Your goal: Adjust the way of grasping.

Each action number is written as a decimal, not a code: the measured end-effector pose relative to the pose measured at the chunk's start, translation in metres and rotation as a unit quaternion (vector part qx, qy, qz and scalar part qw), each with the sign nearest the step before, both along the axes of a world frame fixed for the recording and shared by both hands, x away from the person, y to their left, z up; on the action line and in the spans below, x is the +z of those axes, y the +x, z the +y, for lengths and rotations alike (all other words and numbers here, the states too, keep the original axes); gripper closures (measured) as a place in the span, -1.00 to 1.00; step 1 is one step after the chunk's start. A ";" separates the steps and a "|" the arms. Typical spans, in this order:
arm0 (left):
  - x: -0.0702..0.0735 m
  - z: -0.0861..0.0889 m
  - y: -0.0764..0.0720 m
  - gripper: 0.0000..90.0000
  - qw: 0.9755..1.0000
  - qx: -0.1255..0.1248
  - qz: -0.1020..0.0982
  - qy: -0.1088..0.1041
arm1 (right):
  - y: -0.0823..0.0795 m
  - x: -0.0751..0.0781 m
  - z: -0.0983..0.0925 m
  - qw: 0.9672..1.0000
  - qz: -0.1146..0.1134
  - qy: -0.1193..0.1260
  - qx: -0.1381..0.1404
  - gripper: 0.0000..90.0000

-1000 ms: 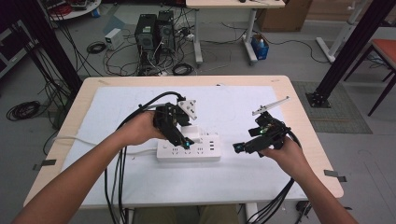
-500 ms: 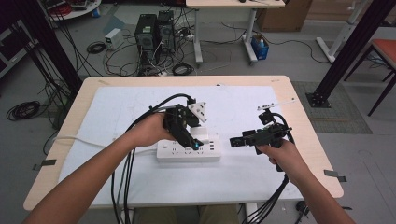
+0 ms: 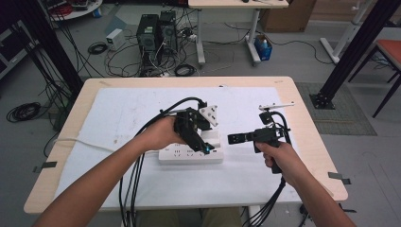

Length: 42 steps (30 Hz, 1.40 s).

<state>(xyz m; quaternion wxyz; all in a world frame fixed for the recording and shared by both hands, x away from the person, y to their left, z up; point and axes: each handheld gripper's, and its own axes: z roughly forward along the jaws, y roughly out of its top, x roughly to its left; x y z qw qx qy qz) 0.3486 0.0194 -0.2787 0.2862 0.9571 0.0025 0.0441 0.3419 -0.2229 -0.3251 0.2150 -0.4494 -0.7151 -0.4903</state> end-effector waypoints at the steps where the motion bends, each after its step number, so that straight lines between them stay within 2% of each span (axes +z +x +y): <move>1: 0.000 -0.001 0.000 -0.05 1.000 0.000 0.000 -0.002 | 0.001 0.000 0.001 1.000 0.007 0.005 0.000 -0.93; 6: -0.001 -0.007 -0.002 -0.05 1.000 -0.005 -0.004 -0.002 | 0.004 -0.005 0.005 0.999 0.041 0.030 0.000 -0.93; 9: -0.001 -0.010 -0.002 -0.05 1.000 -0.007 -0.003 -0.001 | 0.006 -0.009 0.009 0.998 0.056 0.036 -0.002 -0.93; 14: -0.002 -0.013 -0.003 -0.05 1.000 -0.008 -0.005 -0.001 | 0.008 -0.013 0.016 0.997 0.070 0.040 0.000 -0.92; 18: -0.002 -0.015 -0.003 -0.06 1.000 -0.010 -0.008 0.000 | 0.010 -0.016 0.019 0.995 0.084 0.054 -0.001 -0.88; 20: -0.002 -0.015 -0.002 -0.05 1.000 -0.009 -0.009 -0.003 | 0.011 -0.017 0.020 0.995 0.085 0.058 -0.003 -0.79; 21: -0.002 -0.015 -0.002 -0.05 1.000 -0.008 -0.009 -0.003 | 0.011 -0.017 0.020 0.994 0.088 0.060 -0.002 -0.67; 24: -0.002 -0.015 -0.002 -0.06 1.000 -0.009 -0.011 -0.003 | 0.011 -0.019 0.019 0.994 0.087 0.067 -0.005 -0.63; 26: -0.002 -0.015 -0.002 -0.06 1.000 -0.009 -0.012 -0.003 | 0.012 -0.020 0.019 0.993 0.091 0.068 -0.006 -0.50; 31: -0.001 -0.016 -0.003 -0.06 1.000 -0.009 -0.015 -0.007 | 0.013 -0.024 0.019 0.991 0.104 0.084 -0.008 -0.36; 36: -0.002 -0.018 -0.004 -0.06 1.000 -0.011 -0.021 -0.003 | 0.014 -0.027 0.021 0.988 0.114 0.103 -0.004 -0.13; 42: -0.002 -0.019 -0.005 -0.06 1.000 -0.011 -0.025 -0.004 | 0.015 -0.030 0.023 0.986 0.125 0.113 0.000 0.03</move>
